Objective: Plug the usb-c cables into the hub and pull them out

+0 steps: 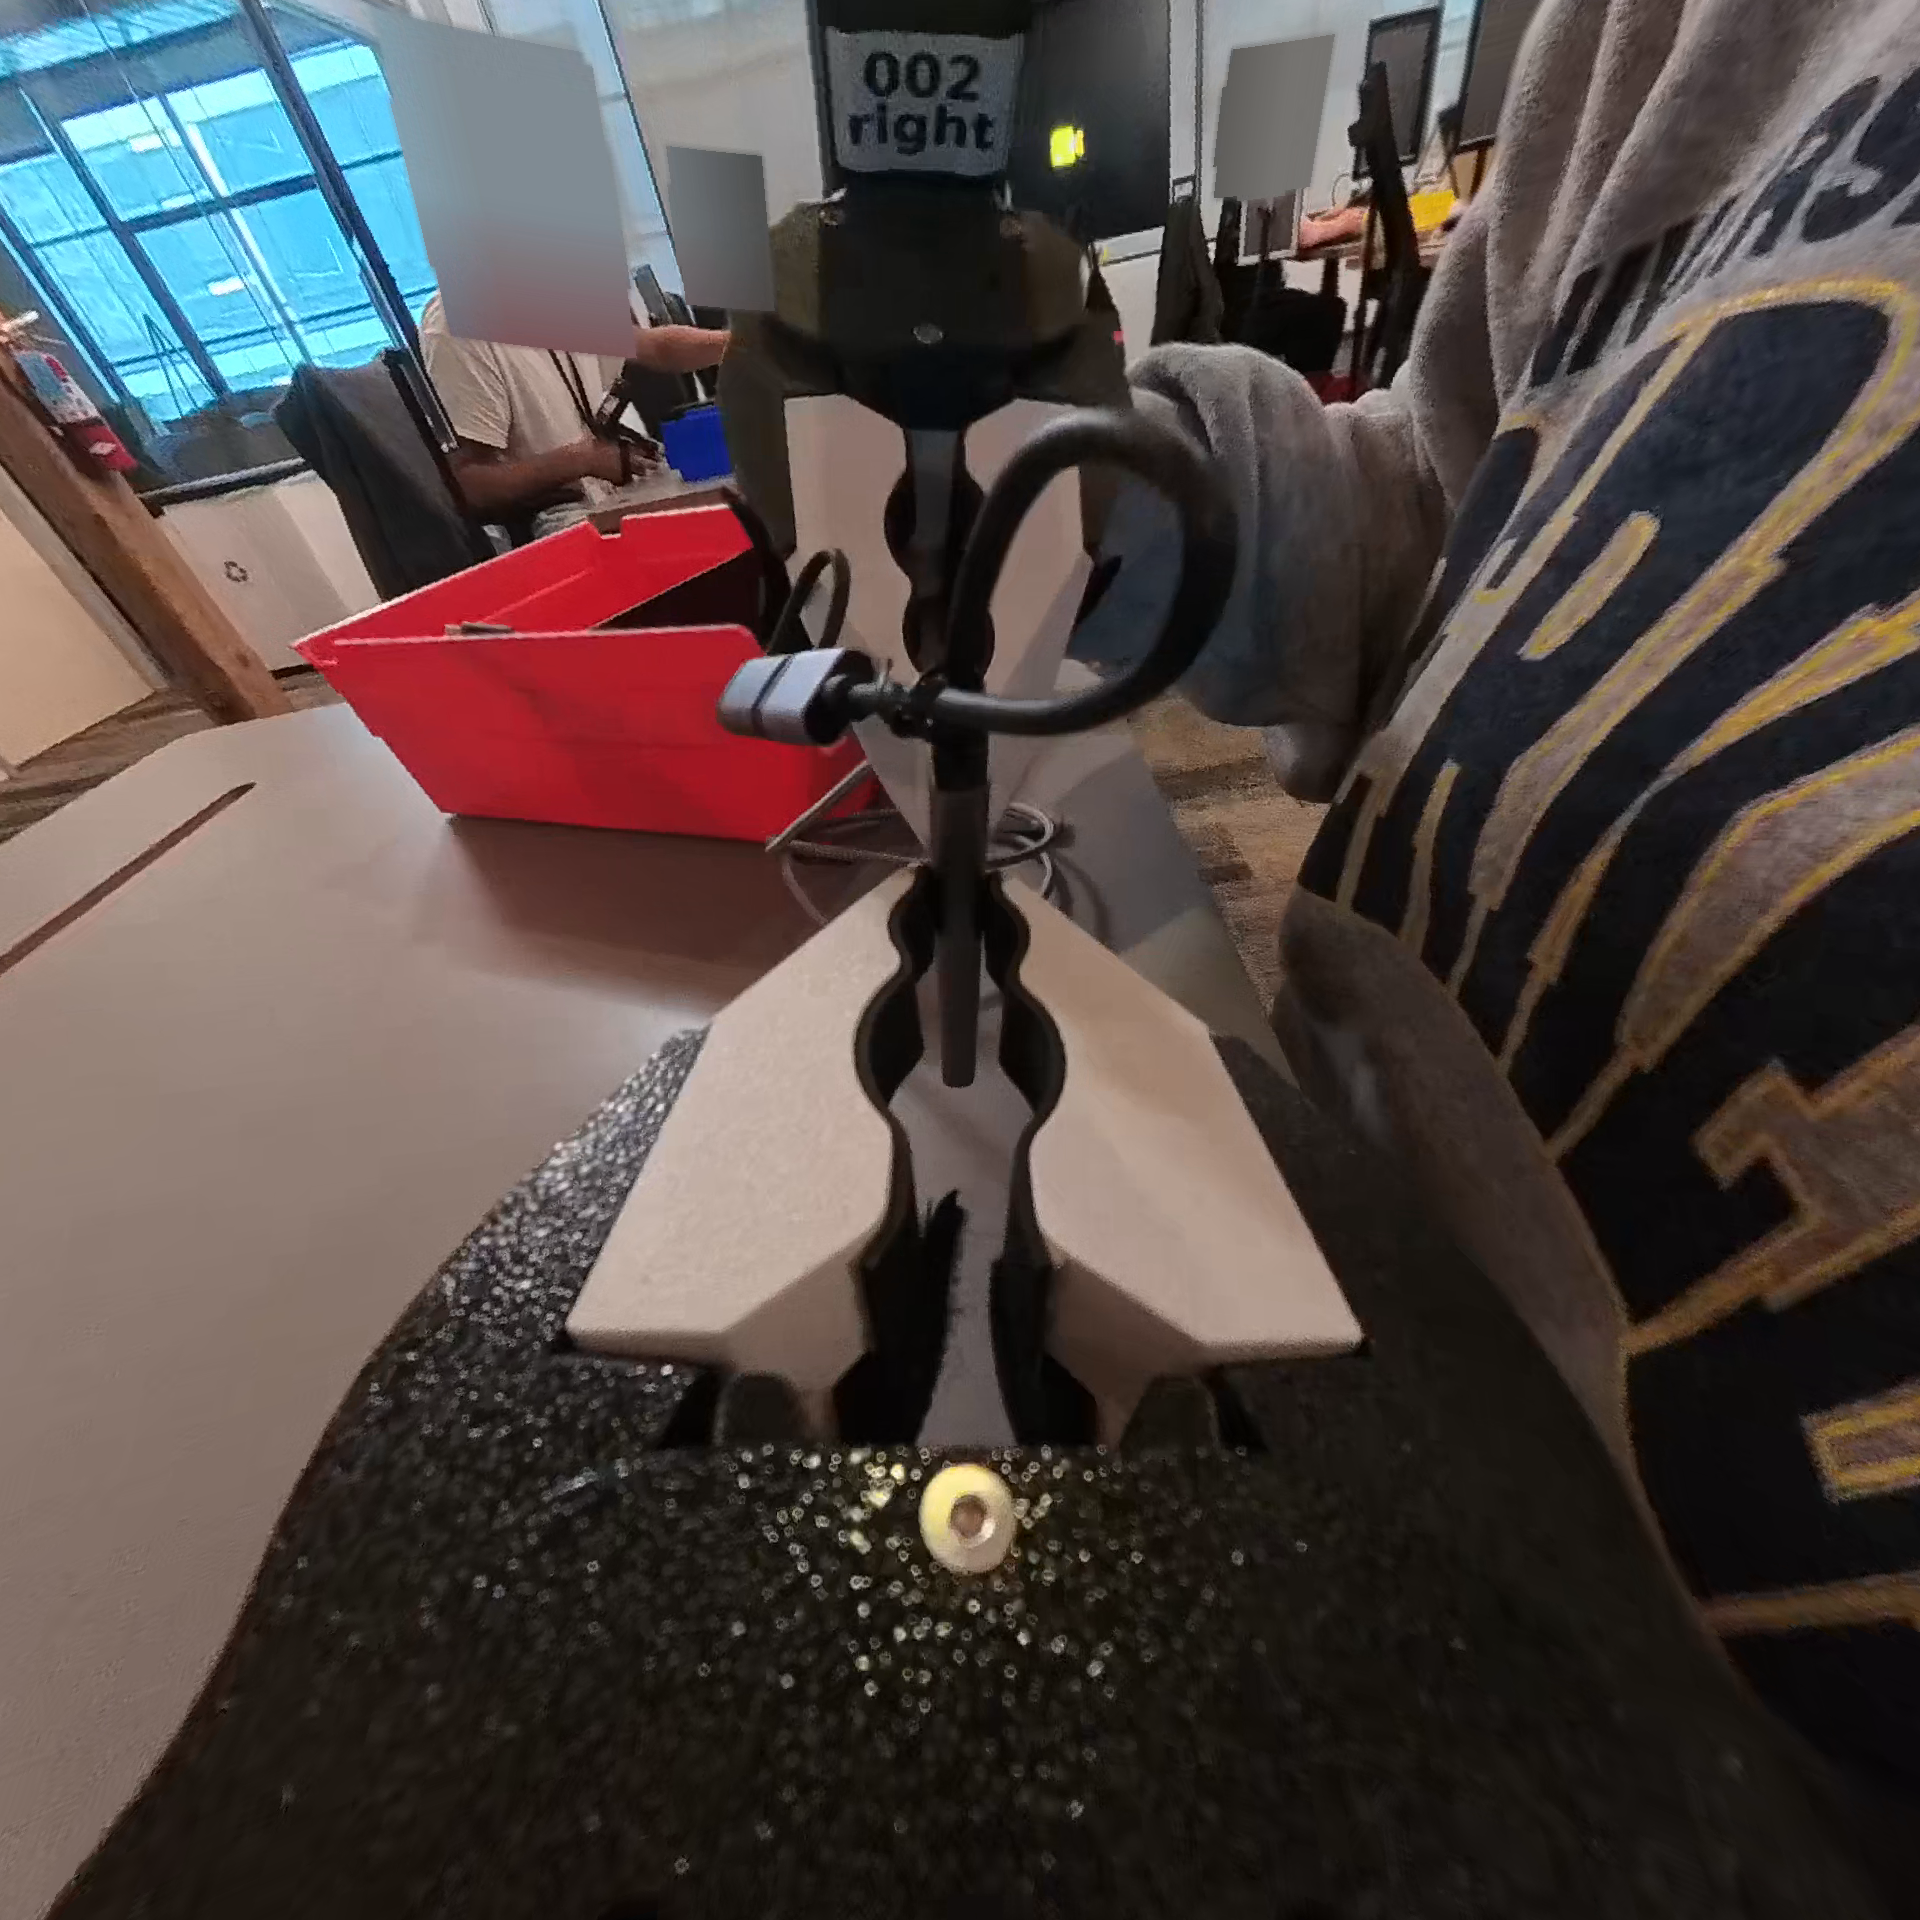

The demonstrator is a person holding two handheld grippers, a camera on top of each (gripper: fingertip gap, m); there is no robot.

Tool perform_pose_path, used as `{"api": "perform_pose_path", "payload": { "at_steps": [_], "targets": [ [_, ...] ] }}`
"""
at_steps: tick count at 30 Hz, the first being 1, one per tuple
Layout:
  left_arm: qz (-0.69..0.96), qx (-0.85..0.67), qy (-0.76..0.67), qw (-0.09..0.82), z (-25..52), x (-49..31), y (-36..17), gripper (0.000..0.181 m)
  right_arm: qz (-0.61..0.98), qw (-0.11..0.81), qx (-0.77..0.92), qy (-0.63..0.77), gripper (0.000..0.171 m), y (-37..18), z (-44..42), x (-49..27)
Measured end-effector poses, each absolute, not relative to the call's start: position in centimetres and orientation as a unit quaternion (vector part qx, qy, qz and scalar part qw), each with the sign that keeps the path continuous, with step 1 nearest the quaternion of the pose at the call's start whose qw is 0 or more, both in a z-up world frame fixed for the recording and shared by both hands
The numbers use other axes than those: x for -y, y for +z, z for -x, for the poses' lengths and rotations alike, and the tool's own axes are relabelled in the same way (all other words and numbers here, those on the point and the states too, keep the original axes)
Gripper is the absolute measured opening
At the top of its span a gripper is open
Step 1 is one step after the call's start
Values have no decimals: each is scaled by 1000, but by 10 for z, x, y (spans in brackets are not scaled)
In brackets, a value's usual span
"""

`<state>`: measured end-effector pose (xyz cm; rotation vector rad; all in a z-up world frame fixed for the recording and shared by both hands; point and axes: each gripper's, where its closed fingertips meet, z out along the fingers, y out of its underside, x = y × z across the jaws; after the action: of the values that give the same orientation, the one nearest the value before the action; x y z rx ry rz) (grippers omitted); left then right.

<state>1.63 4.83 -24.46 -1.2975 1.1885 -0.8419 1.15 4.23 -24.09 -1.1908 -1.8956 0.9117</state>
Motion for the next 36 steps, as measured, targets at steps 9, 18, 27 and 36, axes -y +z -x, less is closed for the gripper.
{"api": "perform_pose_path", "payload": {
  "at_steps": [9, 18, 27, 36],
  "targets": [
    [565, -421, -350, 617, 18, -72, -224, 7, 493, 530, 632, 278, 3, -128, -93, -101],
    [588, -357, -343, 640, 40, -84, -223, 7, 446, 686, 571, 72, 3, 26, -154, -151],
    [613, -354, -324, 627, 42, -91, -233, 7, 527, 660, 534, 45, 3, -2, -196, -186],
    [632, -336, -331, 615, 44, -96, -237, 6, 729, 427, 531, 60, 4, -212, -212, -212]
  ]
}}
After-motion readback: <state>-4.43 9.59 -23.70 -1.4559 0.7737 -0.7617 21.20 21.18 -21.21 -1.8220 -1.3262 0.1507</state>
